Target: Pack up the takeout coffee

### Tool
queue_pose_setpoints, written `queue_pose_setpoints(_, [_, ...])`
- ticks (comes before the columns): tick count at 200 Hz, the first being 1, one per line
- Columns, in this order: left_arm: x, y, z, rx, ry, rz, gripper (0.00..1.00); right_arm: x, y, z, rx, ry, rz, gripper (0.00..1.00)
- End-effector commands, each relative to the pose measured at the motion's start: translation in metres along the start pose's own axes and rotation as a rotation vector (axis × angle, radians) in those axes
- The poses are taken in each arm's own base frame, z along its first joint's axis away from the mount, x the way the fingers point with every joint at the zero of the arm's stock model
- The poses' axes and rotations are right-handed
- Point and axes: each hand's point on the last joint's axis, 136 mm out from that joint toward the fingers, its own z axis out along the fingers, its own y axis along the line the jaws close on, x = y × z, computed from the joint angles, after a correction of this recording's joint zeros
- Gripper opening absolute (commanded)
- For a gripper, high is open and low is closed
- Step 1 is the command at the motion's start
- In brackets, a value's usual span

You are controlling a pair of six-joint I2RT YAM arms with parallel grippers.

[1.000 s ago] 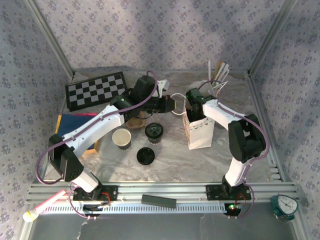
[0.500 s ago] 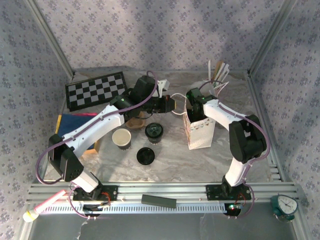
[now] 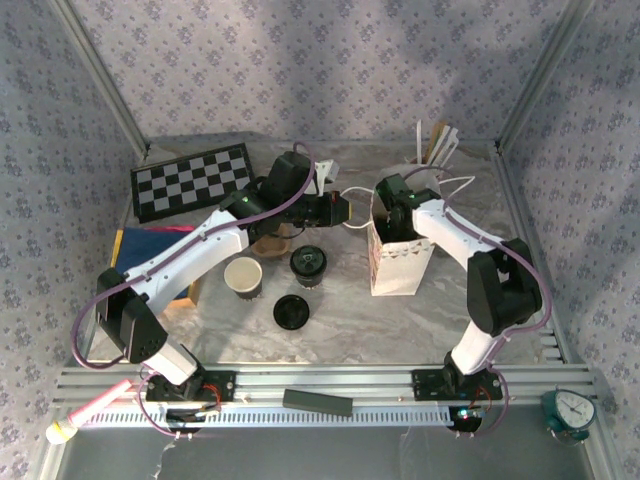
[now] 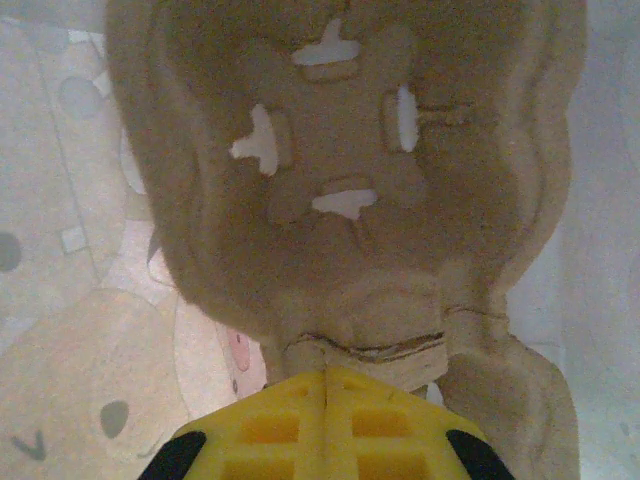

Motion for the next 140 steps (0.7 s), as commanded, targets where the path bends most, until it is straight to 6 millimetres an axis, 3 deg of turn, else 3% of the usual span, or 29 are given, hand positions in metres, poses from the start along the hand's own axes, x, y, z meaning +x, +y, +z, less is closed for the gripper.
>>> queue_pose_setpoints(1, [-0.003,0.003,0.000,-0.009,-0.004,0.004,0.00,0.003,0.000,-0.009,-0.006,0.008,-0.011,0.00])
queue_pose_setpoints(60, [-0.001,0.005,0.000,-0.015,0.000,0.000,0.00,0.008,0.017,0.002,-0.098,0.035,-0.011,0.00])
queue_pose_setpoints(140, [0.000,0.006,0.001,-0.018,0.002,-0.003,0.00,0.013,0.018,0.025,-0.107,0.079,-0.004,0.00])
